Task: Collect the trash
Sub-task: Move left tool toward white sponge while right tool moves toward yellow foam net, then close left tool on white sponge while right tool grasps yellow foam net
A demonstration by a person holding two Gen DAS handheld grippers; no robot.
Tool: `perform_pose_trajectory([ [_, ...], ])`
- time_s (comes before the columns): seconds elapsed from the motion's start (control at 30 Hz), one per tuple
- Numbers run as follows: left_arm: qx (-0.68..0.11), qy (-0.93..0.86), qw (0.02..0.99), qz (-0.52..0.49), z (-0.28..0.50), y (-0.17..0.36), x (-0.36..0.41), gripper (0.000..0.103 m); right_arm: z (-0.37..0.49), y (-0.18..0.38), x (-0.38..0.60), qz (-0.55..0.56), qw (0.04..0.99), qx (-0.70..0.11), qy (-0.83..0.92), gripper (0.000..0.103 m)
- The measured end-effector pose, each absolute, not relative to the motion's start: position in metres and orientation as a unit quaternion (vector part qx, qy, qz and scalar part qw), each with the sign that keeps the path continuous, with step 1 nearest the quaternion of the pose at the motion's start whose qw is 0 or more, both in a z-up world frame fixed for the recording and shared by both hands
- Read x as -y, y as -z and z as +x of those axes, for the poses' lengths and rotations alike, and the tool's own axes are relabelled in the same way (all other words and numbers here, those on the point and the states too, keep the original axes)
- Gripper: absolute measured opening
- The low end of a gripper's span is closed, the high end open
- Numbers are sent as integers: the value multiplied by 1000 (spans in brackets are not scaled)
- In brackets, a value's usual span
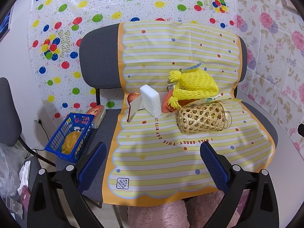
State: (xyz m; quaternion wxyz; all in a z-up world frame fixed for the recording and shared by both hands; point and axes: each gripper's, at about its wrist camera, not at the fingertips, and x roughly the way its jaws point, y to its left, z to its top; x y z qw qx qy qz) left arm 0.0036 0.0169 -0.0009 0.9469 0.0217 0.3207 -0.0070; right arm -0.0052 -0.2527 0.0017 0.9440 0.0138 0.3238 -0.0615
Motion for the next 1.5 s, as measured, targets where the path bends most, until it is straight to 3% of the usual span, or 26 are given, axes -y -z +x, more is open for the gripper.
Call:
perform_pose_trajectory([
  [0.37,-367,-25,928,58,18,24,-24,97,9,22,237,-60,961,-268,40,97],
  [0.63,-392,-18,919,25,36,45,-36,97,39,31,231,-34,955,-294,-3,97],
  [0.87,-349,-63,932,69,53,42,-43,97,67,24,214,-42,958,-282,-29,97],
  [1.13,-372,-59,926,-13,95,44,-67,97,108,22,194,-57,956,-285,-45,97],
  [1.5,-377,-23,926,-10,187,46,-36,92,164,16,207,-54,958,-279,-24,97],
])
